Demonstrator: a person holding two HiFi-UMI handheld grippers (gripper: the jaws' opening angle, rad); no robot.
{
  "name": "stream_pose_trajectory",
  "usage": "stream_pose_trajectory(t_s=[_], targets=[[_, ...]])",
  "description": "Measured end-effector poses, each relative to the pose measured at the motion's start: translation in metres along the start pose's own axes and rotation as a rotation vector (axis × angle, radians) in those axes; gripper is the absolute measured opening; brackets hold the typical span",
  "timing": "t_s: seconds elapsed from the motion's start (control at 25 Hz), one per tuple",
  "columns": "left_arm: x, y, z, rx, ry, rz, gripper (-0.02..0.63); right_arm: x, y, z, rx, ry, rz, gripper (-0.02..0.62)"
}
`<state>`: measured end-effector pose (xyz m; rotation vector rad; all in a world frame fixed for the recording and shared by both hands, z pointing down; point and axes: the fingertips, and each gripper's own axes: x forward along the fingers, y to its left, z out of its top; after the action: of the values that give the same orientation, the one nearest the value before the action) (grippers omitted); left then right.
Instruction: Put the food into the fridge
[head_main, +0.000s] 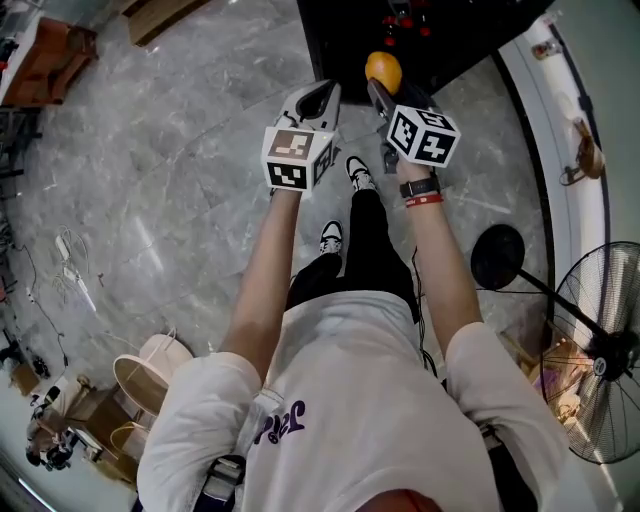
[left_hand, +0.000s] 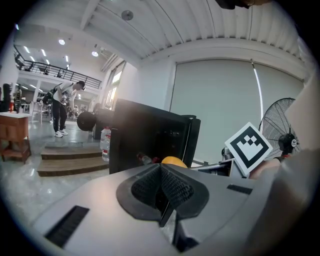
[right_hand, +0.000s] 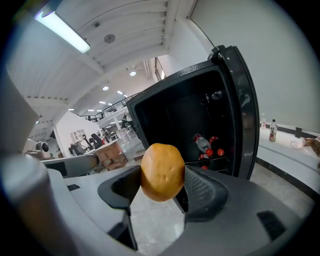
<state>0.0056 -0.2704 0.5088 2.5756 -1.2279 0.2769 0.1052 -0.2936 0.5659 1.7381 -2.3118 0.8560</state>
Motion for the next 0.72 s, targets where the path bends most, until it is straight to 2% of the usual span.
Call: stream_pose_trajectory(t_s=[0.72], targets=[[0.055,0.033,-0.024,0.005,0.011,-0.002,0.018,0.087,-0.047,-0.009,-0.007,0.079,-0.023,0.285]])
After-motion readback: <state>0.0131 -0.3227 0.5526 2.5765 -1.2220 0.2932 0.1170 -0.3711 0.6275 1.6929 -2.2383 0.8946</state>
